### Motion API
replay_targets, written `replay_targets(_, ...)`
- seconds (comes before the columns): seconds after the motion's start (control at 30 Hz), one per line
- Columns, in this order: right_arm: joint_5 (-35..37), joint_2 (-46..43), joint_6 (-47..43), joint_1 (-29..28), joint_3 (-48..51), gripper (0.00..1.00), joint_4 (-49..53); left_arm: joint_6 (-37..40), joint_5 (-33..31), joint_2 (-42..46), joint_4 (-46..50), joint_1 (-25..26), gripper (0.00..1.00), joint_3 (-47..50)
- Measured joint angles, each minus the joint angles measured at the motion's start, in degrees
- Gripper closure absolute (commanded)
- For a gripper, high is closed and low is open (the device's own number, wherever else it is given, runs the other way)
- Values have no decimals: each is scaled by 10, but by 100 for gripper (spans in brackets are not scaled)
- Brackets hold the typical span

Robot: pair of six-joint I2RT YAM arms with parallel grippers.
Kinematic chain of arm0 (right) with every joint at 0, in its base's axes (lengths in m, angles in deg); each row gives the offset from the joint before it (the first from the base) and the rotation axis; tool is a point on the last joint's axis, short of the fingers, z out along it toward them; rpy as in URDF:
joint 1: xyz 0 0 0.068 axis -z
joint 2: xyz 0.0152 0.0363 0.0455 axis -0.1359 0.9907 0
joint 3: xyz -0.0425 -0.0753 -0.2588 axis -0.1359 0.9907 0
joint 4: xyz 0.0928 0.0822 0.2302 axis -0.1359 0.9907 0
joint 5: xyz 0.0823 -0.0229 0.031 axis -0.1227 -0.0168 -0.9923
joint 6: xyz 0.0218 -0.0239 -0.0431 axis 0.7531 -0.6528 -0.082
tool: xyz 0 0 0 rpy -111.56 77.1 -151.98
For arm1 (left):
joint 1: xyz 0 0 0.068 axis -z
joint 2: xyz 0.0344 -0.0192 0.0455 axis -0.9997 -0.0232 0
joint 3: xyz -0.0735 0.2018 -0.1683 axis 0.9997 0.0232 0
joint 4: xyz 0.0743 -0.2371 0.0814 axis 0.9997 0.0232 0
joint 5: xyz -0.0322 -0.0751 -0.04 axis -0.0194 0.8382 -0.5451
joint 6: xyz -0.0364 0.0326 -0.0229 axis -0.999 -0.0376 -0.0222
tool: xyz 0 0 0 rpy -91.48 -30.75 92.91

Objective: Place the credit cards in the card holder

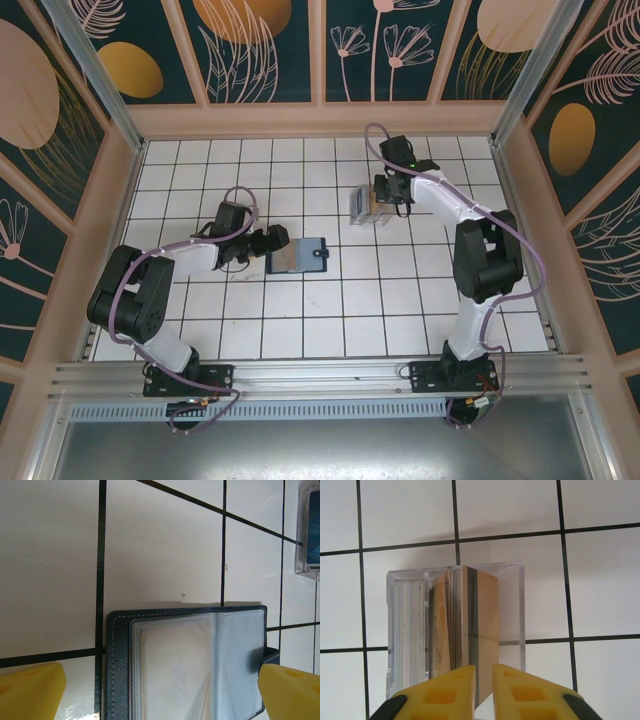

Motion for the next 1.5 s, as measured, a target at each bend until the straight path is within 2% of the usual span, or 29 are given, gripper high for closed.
replay_targets(0.7, -154, -40, 15, 34, 26, 75, 0, 0, 0, 0, 0, 0, 1, 0)
replay_targets(1.27, -175, -25, 18, 37, 26, 76, 0, 0, 0, 0, -3, 0, 2, 1)
replay_targets(1.4, -175, -13, 18, 37, 26, 78, 0, -1, 3, 0, -4, 0, 1, 1)
replay_targets(1.5, -177, -9, 19, 37, 27, 87, 0, -1, 4, 0, -4, 0, 2, 1)
